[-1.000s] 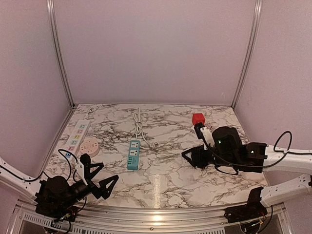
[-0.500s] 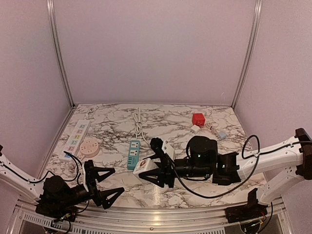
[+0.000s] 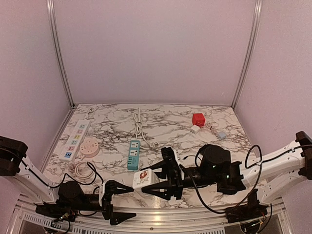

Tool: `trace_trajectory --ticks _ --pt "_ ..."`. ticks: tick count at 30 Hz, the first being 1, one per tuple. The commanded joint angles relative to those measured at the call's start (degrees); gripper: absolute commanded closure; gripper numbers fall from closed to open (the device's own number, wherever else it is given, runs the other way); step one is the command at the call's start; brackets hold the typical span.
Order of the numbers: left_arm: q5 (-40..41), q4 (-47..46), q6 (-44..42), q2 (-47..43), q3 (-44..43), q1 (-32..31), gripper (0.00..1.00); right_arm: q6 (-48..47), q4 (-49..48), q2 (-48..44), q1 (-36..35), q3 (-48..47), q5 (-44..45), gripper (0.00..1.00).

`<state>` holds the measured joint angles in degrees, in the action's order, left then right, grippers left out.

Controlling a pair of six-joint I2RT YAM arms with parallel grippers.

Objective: Insert the plug
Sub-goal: Pass from the right arm to the left

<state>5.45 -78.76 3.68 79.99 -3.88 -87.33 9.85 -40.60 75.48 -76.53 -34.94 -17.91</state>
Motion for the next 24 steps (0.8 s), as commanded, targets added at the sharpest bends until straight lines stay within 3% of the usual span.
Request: trace_trajectory --ticks 1,4,24 --pt "-5.08 -16.78 -1.54 8.66 -0.80 -0.30 0.01 0.89 -4.69 1.69 -1.42 -0.90 -2.07 1.00" --pt "-4.91 -22.31 -1.00 12.11 -0.46 -0.29 0.01 -0.20 -4.32 3.09 -2.75 -1.62 -1.94 1.00" --pt "-8.33 -22.66 0.27 15.71 -3.51 -0.29 0.01 -1.41 -5.02 13.89 -6.65 -5.36 -0.18 1.00"
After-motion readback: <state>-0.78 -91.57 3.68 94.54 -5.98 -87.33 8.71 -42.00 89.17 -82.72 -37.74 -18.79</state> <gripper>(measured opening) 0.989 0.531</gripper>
